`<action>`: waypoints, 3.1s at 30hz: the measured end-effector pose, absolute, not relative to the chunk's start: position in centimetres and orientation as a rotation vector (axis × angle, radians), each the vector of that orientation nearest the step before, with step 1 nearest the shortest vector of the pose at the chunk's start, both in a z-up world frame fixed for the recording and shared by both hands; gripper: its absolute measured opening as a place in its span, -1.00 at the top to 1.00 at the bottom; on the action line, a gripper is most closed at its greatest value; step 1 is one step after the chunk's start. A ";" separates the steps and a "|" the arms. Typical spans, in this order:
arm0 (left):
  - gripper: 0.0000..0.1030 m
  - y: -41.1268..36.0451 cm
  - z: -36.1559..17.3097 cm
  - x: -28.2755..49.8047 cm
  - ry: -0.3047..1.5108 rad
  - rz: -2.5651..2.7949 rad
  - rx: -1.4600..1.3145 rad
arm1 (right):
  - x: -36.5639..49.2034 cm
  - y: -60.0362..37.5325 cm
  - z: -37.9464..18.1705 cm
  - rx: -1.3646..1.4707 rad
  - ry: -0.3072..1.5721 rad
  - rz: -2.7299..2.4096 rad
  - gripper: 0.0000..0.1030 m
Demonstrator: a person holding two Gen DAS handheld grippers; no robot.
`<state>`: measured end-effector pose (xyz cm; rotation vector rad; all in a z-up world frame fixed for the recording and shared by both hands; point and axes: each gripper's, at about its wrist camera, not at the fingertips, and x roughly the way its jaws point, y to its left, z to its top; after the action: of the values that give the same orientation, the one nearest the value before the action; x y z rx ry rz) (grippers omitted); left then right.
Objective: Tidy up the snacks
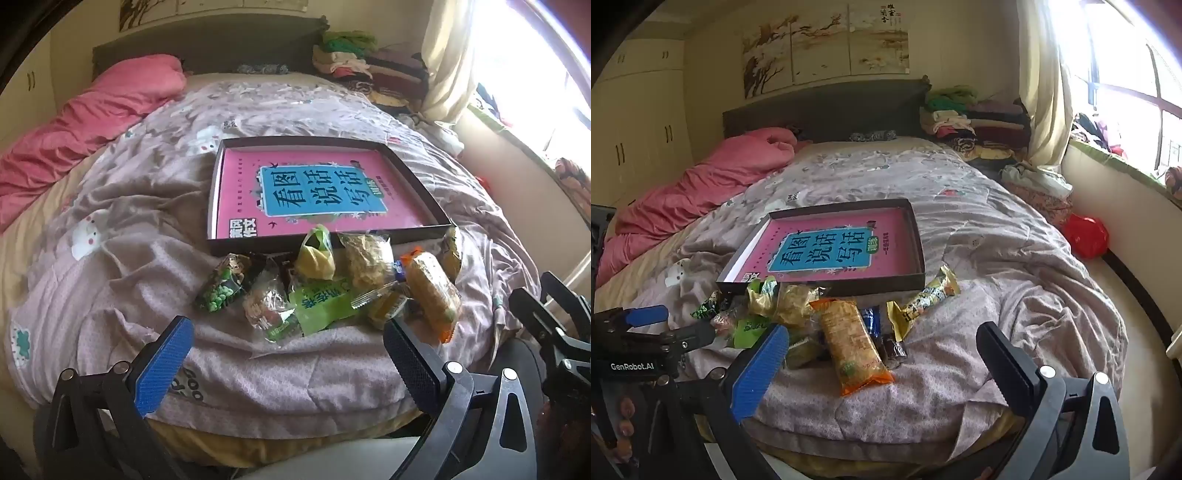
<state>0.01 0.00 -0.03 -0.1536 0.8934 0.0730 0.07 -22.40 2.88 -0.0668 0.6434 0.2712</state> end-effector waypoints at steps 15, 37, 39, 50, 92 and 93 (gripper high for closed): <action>-0.98 -0.5 0.5 -0.2 0.861 0.046 -0.143 | 0.1 -22.1 2.6 -0.071 0.664 0.276 -0.99; -0.99 -0.8 0.4 -0.1 0.860 0.038 -0.146 | 0.3 -22.1 2.5 -0.069 0.670 0.282 -0.99; -0.98 -0.8 0.4 -0.1 0.862 0.038 -0.147 | 0.3 -22.1 2.5 -0.068 0.669 0.282 -0.99; -0.99 -0.9 0.5 -0.2 0.861 0.035 -0.149 | 0.3 -22.1 2.5 -0.068 0.668 0.282 -0.99; -0.99 5.0 -1.2 1.5 0.874 0.132 -0.297 | 4.2 -23.6 1.6 0.019 0.679 0.254 -0.99; -0.99 5.5 -1.4 1.6 0.878 0.141 -0.307 | 4.5 -23.7 1.6 0.022 0.682 0.251 -0.99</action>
<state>1.62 5.53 -1.44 -0.3071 0.8784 0.1409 4.49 -23.69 1.55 0.0217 0.6818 0.2512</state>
